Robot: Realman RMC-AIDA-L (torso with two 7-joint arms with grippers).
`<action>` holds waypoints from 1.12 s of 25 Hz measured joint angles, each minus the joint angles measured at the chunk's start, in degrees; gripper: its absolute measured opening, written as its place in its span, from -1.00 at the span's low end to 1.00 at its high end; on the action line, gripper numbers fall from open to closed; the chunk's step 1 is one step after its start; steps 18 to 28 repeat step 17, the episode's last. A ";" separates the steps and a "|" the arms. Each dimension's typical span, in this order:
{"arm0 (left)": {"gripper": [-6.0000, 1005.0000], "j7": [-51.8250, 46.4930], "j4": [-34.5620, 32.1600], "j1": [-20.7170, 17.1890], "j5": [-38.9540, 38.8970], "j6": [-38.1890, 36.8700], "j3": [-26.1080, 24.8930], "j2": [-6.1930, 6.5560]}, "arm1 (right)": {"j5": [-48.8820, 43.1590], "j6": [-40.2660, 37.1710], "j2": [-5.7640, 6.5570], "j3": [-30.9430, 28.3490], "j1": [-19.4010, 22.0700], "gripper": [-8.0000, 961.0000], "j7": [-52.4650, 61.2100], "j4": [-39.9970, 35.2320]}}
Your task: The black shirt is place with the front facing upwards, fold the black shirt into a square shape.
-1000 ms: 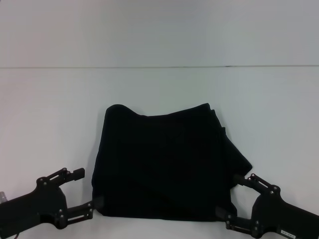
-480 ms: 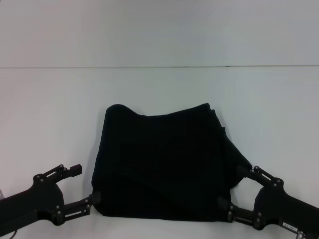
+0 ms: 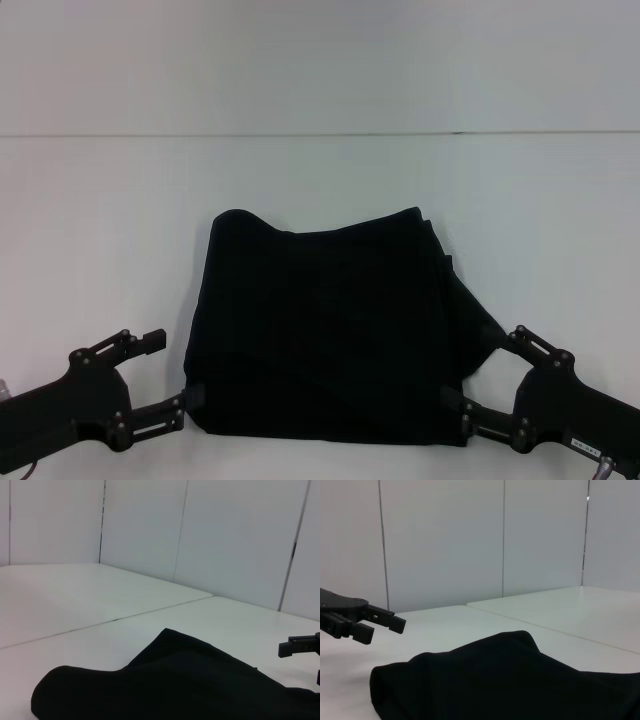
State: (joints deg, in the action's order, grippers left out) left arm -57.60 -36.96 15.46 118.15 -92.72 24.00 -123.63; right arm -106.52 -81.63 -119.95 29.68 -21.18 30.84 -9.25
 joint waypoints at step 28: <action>0.73 -0.61 0.14 -0.21 0.12 -0.59 0.01 0.10 | -0.02 -0.39 -0.01 0.08 0.21 0.96 0.14 0.16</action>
